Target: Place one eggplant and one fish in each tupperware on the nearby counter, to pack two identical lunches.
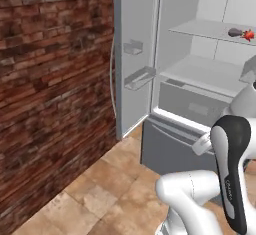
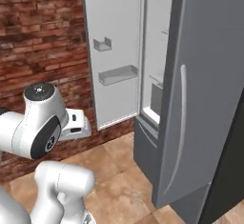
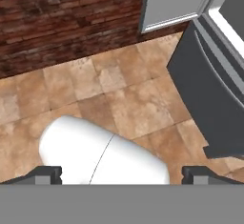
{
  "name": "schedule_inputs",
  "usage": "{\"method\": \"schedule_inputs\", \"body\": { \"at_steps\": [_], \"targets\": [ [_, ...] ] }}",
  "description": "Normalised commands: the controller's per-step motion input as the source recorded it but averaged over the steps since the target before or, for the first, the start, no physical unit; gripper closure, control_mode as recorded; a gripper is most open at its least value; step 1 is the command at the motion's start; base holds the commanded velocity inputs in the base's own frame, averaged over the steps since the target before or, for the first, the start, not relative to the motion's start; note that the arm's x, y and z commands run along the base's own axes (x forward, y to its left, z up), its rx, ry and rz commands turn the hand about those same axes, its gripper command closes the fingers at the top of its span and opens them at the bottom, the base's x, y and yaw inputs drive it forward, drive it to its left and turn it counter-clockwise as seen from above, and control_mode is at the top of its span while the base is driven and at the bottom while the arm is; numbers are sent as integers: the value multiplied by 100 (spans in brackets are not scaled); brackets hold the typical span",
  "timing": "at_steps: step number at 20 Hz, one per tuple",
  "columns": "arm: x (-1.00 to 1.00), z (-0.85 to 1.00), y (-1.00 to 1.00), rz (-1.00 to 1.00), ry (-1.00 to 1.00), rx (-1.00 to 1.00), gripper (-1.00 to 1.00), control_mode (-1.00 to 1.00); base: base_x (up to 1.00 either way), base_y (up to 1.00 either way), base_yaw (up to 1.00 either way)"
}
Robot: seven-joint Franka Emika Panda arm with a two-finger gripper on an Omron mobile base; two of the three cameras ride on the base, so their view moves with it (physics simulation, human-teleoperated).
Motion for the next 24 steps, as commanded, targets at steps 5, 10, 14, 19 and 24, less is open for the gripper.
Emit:
{"method": "schedule_inputs", "body": {
  "at_steps": [5, 10, 14, 19, 24],
  "targets": [
    [0, 0, 0, 0, 0, 0, -100, 100, 73, 1, -45],
    [0, 0, 0, 0, 0, 0, -100, 100, 63, 15, -47],
    [0, 0, 0, 0, 0, 0, -100, 100, 60, 54, -46],
    [0, 0, 0, 0, 0, 0, -100, 100, 41, 49, -43],
    [0, 0, 0, 0, 0, 0, -100, 100, 1, -4, -40]
  ]
}}
